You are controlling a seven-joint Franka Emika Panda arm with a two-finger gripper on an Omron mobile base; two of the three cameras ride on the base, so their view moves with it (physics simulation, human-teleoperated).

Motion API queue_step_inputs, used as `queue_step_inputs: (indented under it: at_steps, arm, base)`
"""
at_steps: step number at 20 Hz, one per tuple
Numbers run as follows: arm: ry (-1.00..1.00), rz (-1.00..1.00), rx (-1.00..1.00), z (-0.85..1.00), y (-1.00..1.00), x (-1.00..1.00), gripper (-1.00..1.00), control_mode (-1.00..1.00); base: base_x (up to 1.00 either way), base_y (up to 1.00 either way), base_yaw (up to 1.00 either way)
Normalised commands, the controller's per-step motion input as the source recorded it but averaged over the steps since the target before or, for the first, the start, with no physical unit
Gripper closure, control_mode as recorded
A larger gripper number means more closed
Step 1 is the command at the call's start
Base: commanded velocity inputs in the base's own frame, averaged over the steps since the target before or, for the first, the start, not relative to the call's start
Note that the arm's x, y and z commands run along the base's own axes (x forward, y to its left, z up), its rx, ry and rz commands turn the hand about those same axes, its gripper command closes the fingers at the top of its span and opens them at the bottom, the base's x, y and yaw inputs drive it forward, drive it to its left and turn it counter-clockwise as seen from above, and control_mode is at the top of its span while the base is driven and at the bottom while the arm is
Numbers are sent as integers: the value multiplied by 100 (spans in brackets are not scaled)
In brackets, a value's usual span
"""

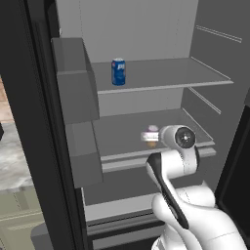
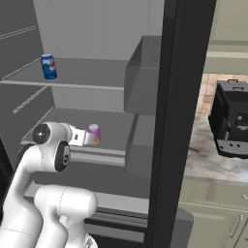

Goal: Open the fridge, grab two sodas, and place both sodas inside the bowl with ice on the dining counter.

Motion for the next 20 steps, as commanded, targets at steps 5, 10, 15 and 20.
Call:
queue_step_inputs:
  at_steps: [5,10,15,20]
  arm:
    - [0,0,0,-16,-3,23,-100,-100]
    - [0,0,0,-3,0,38,-100,-100]
    - [0,0,0,-14,-7,36,-100,-100]
    - [0,0,0,-28,-21,28,-100,-100]
  base:
    - [0,0,0]
    - [0,0,0]
    - [0,0,0]
    - [0,0,0]
